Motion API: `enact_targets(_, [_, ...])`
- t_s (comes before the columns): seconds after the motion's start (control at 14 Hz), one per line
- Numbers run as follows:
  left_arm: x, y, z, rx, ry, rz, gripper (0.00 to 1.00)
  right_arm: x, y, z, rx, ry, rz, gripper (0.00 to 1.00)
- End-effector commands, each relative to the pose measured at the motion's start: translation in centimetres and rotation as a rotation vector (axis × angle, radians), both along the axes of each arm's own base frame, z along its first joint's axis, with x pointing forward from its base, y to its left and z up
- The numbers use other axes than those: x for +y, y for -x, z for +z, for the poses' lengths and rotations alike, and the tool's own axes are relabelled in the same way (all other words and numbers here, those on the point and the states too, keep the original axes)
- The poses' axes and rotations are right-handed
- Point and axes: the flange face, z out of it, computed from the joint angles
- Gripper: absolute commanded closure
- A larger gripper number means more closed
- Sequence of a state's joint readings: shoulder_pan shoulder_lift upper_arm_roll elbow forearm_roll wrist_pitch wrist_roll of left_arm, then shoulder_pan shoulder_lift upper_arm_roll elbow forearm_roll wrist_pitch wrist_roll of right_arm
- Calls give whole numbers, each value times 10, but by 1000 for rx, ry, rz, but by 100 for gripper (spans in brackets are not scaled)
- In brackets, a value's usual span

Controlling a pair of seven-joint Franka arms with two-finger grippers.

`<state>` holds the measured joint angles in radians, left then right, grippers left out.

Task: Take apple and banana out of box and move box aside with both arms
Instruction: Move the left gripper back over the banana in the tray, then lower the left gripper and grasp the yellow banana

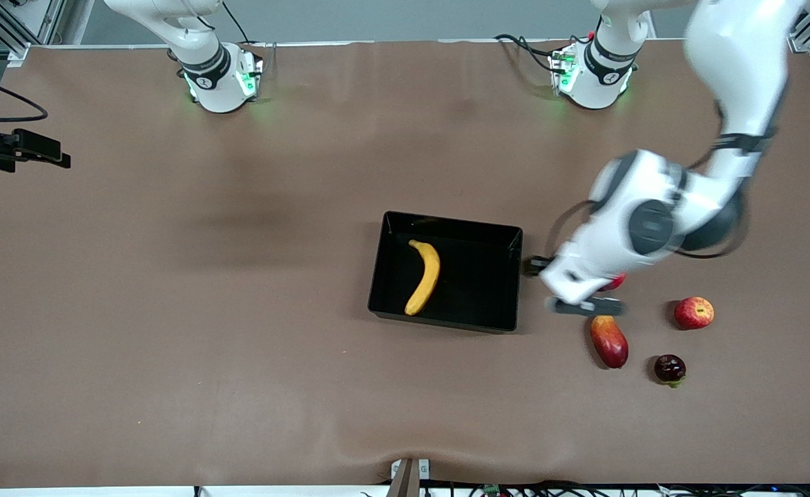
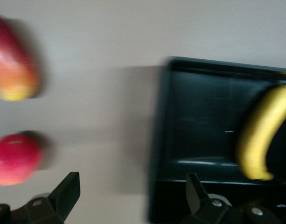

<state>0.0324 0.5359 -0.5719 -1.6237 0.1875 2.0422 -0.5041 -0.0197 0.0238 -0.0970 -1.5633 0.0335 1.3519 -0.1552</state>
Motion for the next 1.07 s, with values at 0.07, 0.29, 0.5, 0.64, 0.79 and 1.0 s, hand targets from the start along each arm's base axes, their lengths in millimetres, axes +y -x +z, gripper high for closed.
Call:
enact_targets(0.07, [-74,6,-32,-29,6,34,0,4,-1,5,-21,2,21,0])
enact_targets(0.29, [-120,15,-63,-62,1,20,0,1,-2,7,-34,4,14,0])
enact_targets(0.5, [-145,23,-93,-116,31,-4,0,2,-4,8,-48,7,14,0])
enact_targets(0.64, [-159,32,-109,-139,7,-19,0,0,-6,8,-61,9,10,0])
enact_targets(0.79, [-172,40,-133,-158,31,-25,0,3,-12,9,-102,13,12,0])
enact_targets(1.0, [-193,61,-163,-166,9,-38,0,15,-16,10,-123,12,28,0])
